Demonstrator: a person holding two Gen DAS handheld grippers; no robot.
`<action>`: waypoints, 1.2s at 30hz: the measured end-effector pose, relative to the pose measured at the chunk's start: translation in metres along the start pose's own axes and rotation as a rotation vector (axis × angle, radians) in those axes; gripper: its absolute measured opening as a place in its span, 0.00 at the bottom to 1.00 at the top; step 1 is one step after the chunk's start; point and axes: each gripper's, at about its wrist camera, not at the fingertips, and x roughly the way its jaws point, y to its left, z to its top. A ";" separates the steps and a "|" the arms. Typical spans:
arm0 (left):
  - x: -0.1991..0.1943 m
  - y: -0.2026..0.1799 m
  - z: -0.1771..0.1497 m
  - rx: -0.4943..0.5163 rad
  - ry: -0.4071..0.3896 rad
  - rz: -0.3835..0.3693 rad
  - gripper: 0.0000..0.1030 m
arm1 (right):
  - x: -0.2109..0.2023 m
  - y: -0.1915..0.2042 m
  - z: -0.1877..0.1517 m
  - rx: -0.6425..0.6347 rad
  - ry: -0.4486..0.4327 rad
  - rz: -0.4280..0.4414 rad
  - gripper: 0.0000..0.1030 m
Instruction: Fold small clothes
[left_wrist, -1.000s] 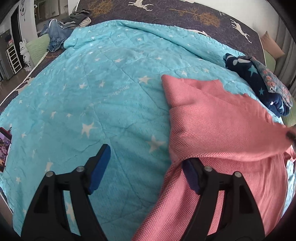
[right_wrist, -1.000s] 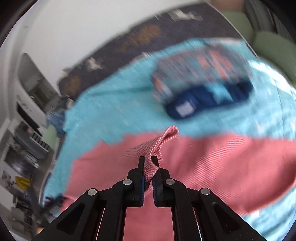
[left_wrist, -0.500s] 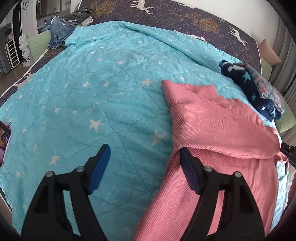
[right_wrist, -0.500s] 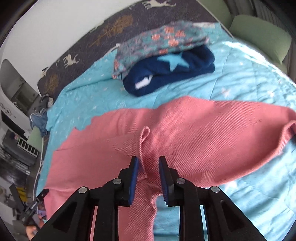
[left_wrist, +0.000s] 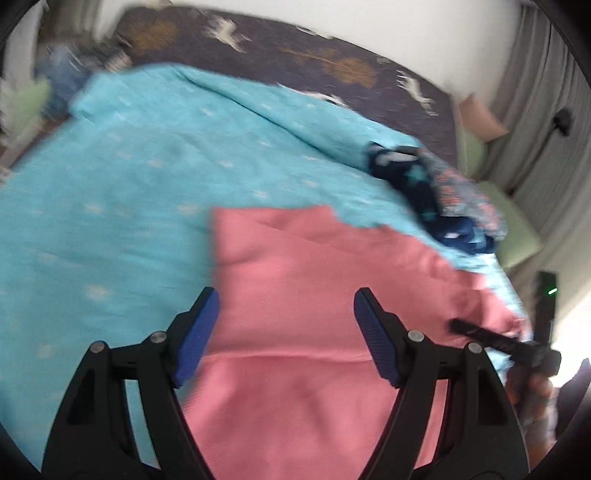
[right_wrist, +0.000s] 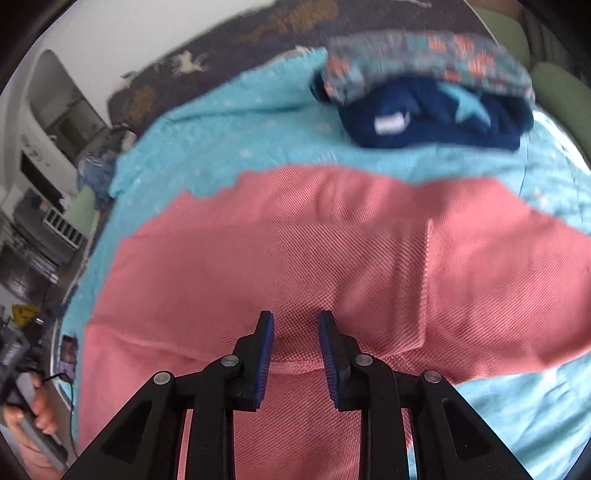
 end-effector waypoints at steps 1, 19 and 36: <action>0.012 0.003 0.001 -0.023 0.033 -0.024 0.73 | -0.001 -0.002 0.000 0.005 -0.004 0.006 0.24; 0.003 0.013 0.009 0.012 -0.054 0.182 0.69 | -0.097 -0.107 -0.034 0.260 -0.211 -0.080 0.40; 0.038 -0.078 -0.021 0.235 0.061 0.092 0.70 | -0.122 -0.297 -0.073 1.112 -0.384 0.040 0.67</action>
